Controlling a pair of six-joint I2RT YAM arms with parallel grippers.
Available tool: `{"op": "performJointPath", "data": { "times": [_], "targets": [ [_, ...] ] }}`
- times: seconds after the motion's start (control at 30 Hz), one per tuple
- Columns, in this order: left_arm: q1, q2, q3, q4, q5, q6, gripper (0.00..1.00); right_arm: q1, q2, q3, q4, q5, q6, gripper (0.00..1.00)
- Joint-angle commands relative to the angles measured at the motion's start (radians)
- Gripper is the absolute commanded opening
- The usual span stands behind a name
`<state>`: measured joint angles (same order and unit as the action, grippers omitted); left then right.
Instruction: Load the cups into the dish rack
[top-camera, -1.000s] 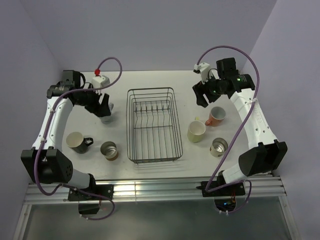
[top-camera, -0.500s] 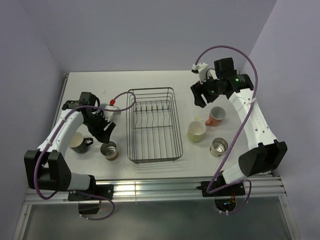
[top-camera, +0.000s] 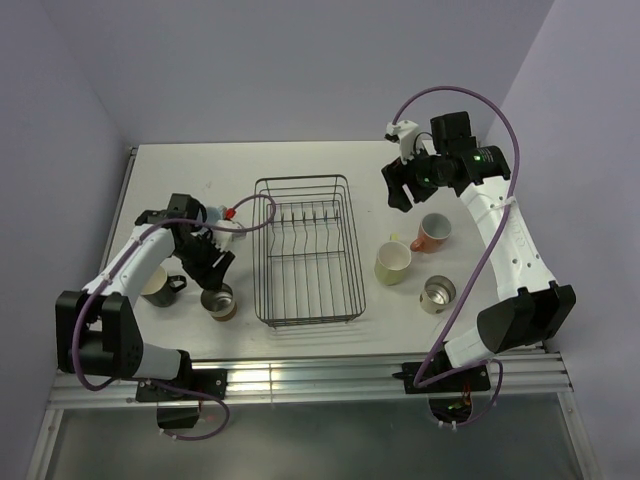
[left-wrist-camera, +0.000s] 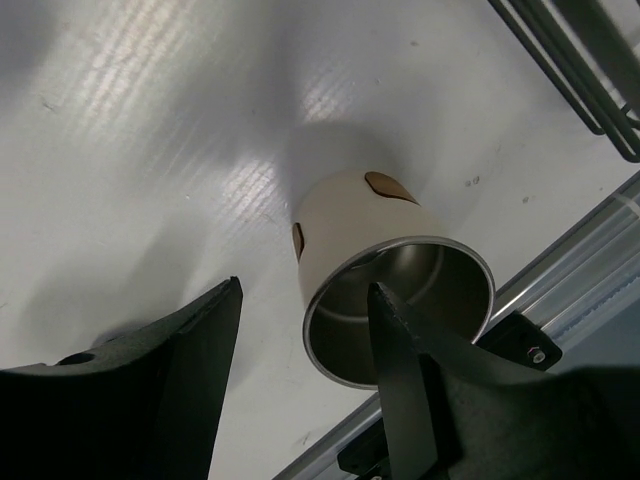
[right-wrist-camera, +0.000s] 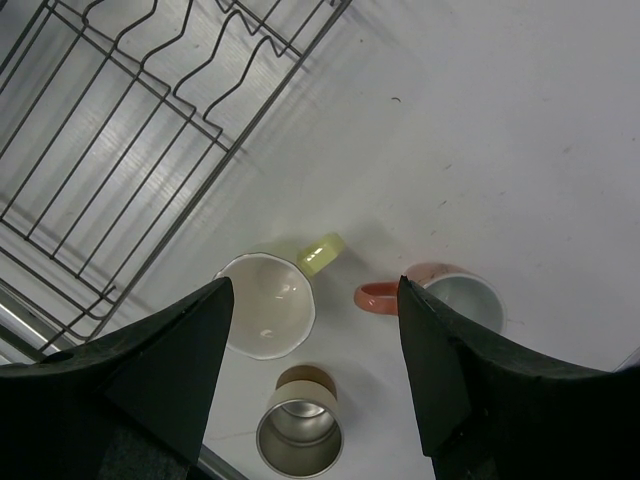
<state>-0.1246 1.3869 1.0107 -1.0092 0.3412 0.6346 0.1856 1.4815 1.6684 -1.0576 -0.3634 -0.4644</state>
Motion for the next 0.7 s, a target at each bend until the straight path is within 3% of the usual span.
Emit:
{"op": "performJointPath", "data": {
  "times": [0.0, 0.2, 0.43, 0.5, 0.63, 0.67],
  "targets": [
    [-0.007, 0.009, -0.032, 0.032, 0.001, -0.001, 0.60, 0.008, 0.002, 0.047, -0.005, -0.016, 0.010, 0.74],
    [-0.012, 0.011, -0.076, 0.073, -0.008, -0.016, 0.51, 0.008, 0.002, 0.048, -0.001, -0.025, 0.017, 0.74],
    [-0.024, -0.026, -0.090, 0.080, 0.004, -0.015, 0.26, 0.006, 0.003, 0.051, 0.016, -0.025, 0.035, 0.74],
    [-0.026, -0.063, -0.070, 0.061, 0.002, -0.015, 0.22, 0.006, 0.003, 0.059, 0.024, -0.025, 0.047, 0.74],
    [-0.026, -0.126, 0.008, 0.000, -0.019, -0.016, 0.00, 0.006, 0.003, 0.082, 0.034, -0.032, 0.069, 0.74],
    [-0.026, -0.138, 0.050, -0.014, -0.024, -0.018, 0.00, 0.008, 0.003, 0.096, 0.042, -0.038, 0.082, 0.74]
  ]
}}
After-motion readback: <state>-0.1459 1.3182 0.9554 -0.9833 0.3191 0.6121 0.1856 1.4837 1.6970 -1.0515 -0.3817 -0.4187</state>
